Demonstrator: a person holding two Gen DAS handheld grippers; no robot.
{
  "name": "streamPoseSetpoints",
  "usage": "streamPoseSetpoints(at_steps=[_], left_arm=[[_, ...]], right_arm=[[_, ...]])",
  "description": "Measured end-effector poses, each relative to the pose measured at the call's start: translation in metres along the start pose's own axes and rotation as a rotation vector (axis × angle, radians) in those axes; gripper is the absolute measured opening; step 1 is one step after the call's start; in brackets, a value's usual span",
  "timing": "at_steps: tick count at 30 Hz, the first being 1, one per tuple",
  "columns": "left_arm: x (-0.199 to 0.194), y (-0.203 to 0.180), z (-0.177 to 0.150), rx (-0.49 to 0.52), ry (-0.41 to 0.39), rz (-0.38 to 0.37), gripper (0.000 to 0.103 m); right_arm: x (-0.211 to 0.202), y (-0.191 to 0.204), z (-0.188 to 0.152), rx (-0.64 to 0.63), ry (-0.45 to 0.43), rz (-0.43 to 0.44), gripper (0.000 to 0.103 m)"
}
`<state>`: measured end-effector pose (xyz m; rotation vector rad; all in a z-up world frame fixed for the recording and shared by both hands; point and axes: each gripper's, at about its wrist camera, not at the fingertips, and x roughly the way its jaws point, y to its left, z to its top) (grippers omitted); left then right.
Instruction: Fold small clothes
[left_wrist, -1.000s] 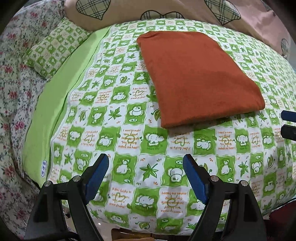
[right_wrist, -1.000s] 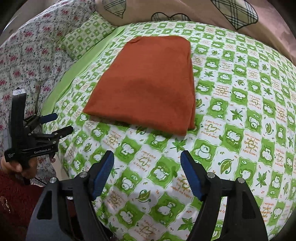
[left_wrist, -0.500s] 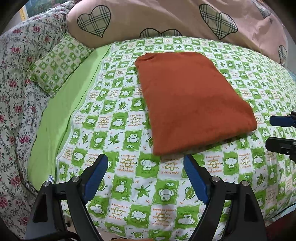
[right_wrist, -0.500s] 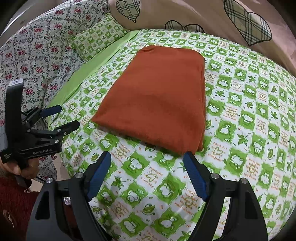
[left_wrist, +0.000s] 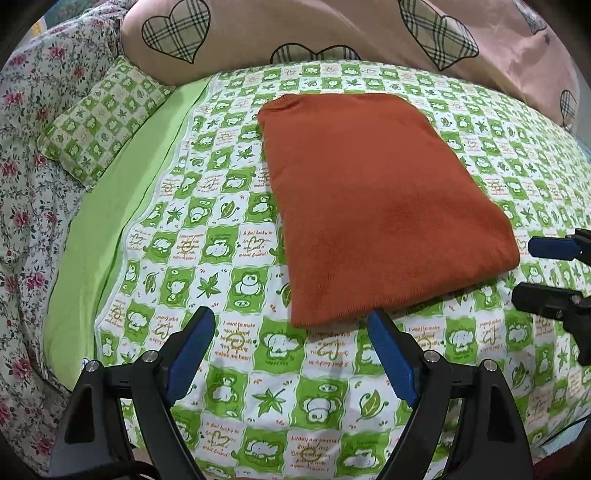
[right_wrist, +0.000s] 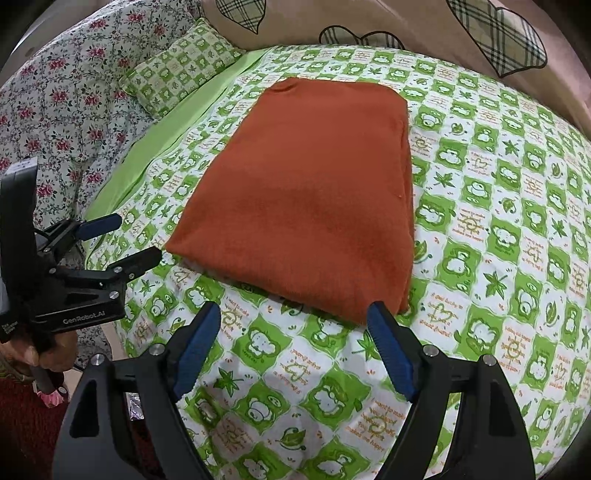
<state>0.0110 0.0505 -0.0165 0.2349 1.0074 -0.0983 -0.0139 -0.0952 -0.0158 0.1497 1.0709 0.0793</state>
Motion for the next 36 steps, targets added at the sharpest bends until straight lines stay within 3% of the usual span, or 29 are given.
streamPoseSetpoints(at_steps=[21, 36], left_arm=[[0.018, 0.013, 0.033, -0.061, 0.028, -0.047, 0.086], [0.022, 0.008, 0.042, -0.046, 0.032, -0.07, 0.086]], right_arm=[[0.018, 0.002, 0.044, -0.006, -0.006, 0.004, 0.082], [0.021, -0.009, 0.049, 0.023, 0.001, 0.023, 0.082]])
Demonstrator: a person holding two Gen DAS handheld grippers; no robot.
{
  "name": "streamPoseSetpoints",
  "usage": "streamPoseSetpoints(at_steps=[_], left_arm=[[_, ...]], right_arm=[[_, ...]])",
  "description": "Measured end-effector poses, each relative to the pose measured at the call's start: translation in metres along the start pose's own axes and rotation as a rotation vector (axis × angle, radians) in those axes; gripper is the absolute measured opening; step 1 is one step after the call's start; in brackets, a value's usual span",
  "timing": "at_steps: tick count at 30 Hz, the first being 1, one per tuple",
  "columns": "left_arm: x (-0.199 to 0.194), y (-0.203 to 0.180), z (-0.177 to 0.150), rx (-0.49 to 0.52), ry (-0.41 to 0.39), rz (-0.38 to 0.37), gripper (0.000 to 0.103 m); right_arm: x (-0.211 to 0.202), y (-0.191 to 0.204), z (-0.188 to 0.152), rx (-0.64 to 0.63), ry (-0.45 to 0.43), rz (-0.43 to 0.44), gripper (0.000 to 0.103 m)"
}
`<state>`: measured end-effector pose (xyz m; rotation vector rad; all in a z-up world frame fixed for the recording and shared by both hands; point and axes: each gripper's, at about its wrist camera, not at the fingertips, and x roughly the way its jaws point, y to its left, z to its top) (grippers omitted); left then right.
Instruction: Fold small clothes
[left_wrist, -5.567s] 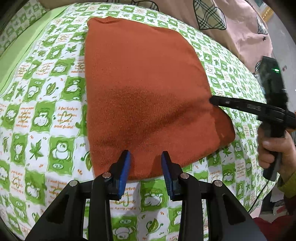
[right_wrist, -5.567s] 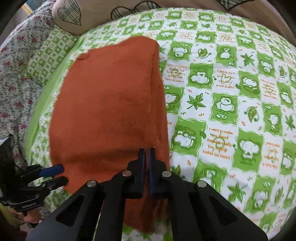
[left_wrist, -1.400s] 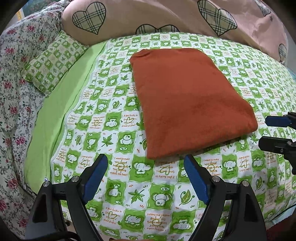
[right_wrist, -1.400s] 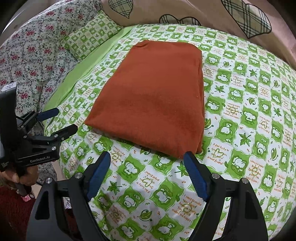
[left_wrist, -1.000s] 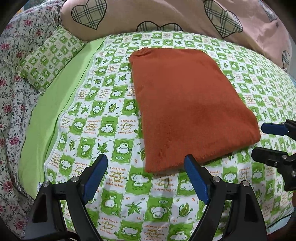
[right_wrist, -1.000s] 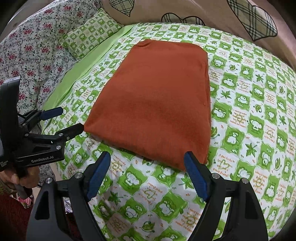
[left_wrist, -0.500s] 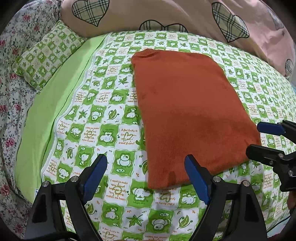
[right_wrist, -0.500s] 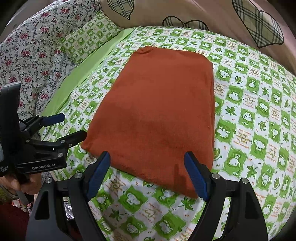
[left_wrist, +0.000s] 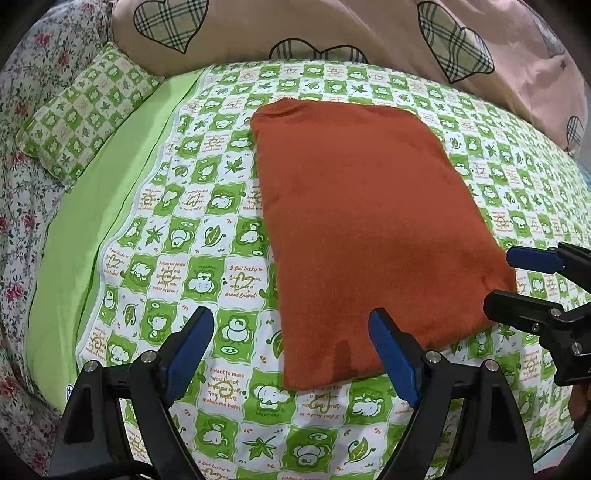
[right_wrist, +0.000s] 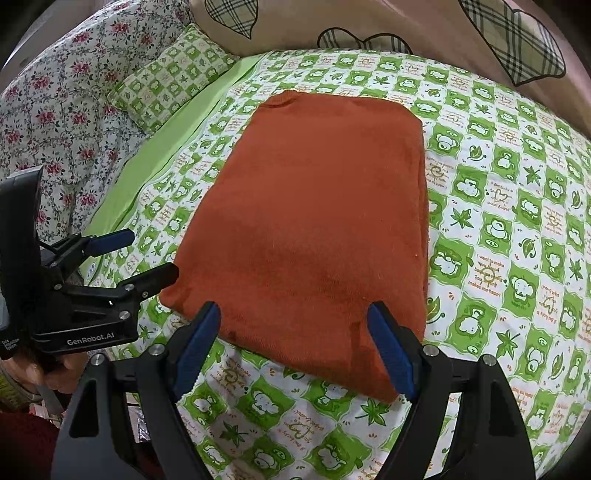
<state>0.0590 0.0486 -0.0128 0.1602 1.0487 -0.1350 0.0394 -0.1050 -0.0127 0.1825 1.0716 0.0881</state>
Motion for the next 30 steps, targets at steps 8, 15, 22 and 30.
streamPoseSetpoints(at_steps=[8, 15, 22, 30], left_arm=[[-0.001, -0.003, 0.002, 0.002, -0.007, -0.003, 0.086], [0.0, -0.003, 0.002, 0.002, -0.005, -0.005, 0.086], [-0.001, 0.0, 0.003, -0.006, -0.007, -0.007, 0.086], [-0.002, 0.0, 0.003, -0.012, -0.007, -0.004, 0.086]], right_arm=[[-0.005, -0.005, 0.003, 0.007, -0.013, 0.0, 0.082], [-0.008, -0.005, 0.007, 0.004, -0.021, -0.001, 0.082], [-0.008, -0.005, 0.008, 0.003, -0.019, -0.001, 0.082], [-0.007, -0.004, 0.011, -0.001, -0.019, 0.0, 0.082]])
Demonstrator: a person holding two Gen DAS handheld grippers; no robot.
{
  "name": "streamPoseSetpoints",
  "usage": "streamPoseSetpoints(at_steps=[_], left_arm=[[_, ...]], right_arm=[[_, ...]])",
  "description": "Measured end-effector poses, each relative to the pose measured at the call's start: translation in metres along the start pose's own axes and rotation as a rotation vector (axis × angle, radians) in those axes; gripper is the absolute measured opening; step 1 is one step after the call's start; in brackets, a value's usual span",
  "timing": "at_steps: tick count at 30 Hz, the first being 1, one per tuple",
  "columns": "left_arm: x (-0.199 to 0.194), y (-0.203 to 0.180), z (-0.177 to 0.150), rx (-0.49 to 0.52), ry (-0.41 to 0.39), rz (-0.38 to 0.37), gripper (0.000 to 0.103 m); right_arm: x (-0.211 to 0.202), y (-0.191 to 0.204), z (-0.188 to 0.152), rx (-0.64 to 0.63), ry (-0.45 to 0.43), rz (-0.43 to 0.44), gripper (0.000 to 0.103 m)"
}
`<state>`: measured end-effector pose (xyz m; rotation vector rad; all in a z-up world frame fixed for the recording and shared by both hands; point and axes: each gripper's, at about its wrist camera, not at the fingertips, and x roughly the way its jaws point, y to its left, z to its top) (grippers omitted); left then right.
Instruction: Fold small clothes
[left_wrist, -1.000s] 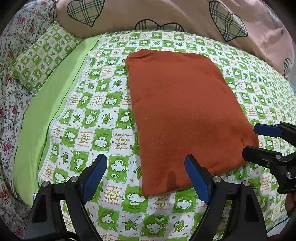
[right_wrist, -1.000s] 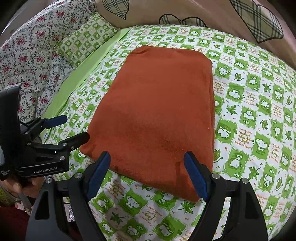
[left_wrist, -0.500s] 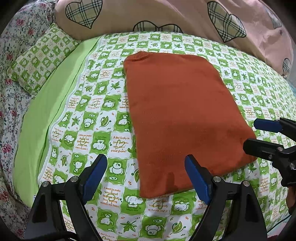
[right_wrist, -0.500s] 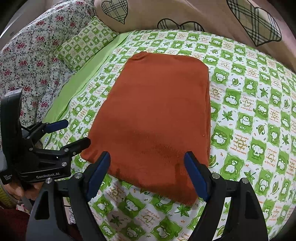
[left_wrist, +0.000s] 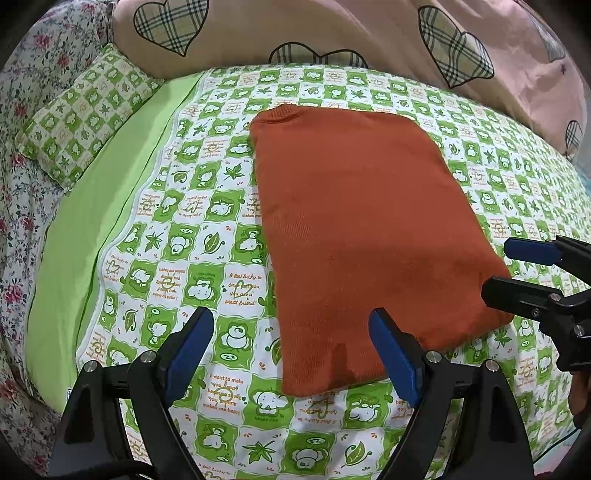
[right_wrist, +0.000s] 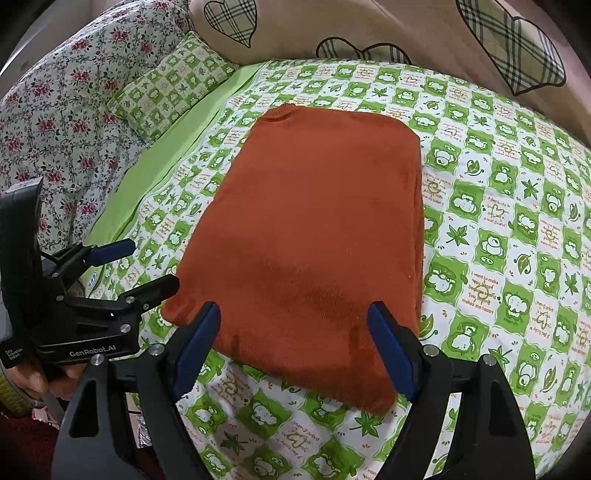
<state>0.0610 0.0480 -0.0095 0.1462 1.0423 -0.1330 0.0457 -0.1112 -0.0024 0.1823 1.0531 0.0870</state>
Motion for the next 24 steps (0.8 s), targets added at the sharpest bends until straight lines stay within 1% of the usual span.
streamPoseSetpoints(at_steps=[10, 24], left_arm=[[0.0018, 0.0002, 0.0004, -0.004, 0.008, -0.001, 0.086], [0.009, 0.0018, 0.0006, -0.011, 0.019, -0.004, 0.086]], right_arm=[[0.0043, -0.003, 0.0047, 0.008, 0.001, -0.002, 0.082], [0.0066, -0.0084, 0.0017, 0.036, -0.005, -0.006, 0.082]])
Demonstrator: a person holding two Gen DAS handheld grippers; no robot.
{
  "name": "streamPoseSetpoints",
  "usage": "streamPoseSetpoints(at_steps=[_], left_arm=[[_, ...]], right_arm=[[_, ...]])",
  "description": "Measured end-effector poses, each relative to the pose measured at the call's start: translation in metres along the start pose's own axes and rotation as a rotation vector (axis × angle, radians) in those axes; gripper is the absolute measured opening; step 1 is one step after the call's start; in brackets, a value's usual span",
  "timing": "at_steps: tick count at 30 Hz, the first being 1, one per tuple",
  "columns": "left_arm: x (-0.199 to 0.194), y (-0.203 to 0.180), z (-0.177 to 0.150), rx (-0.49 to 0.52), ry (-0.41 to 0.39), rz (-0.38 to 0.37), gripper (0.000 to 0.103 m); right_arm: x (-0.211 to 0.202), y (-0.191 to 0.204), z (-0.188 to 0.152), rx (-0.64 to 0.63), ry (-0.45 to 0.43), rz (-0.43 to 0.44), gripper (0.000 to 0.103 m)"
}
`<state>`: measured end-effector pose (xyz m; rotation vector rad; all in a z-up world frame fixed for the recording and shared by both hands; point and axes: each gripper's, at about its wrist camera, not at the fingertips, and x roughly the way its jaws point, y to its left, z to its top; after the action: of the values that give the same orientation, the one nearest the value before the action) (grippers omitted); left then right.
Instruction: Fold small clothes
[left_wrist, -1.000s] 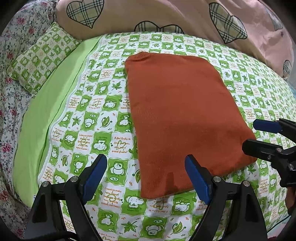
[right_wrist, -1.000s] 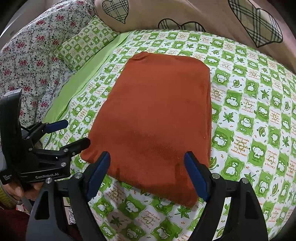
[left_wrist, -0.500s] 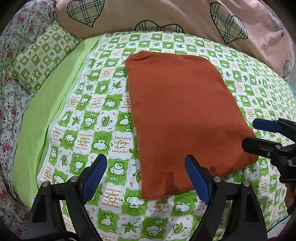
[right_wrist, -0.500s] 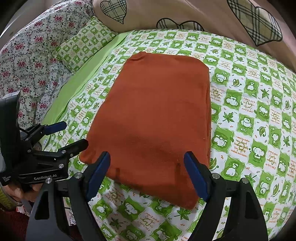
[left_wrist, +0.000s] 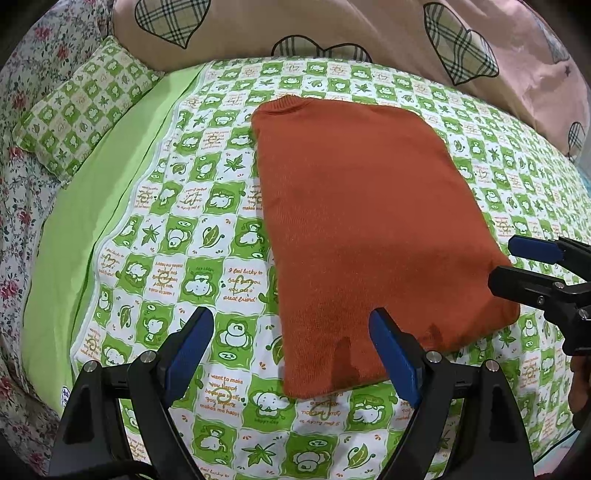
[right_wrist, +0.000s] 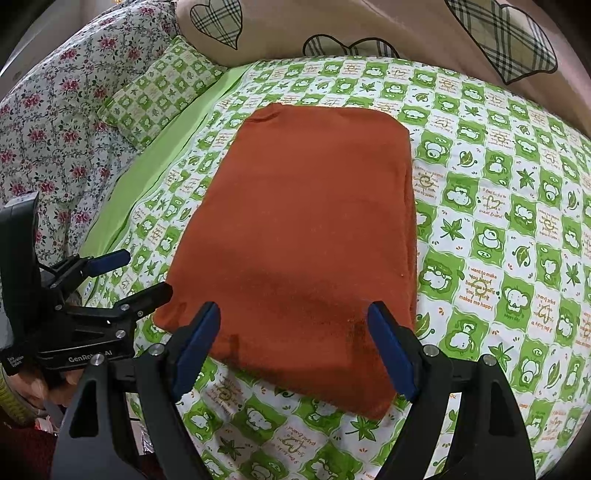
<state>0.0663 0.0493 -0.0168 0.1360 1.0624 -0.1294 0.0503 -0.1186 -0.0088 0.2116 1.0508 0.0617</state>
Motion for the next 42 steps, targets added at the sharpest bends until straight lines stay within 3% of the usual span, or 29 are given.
streamPoseSetpoints(at_steps=[42], left_arm=[[-0.0009, -0.0021, 0.0063, -0.008, -0.013, -0.004, 0.087]], right_arm=[[-0.0014, 0.0025, 0.0064, 0.001, -0.01, 0.0, 0.082]])
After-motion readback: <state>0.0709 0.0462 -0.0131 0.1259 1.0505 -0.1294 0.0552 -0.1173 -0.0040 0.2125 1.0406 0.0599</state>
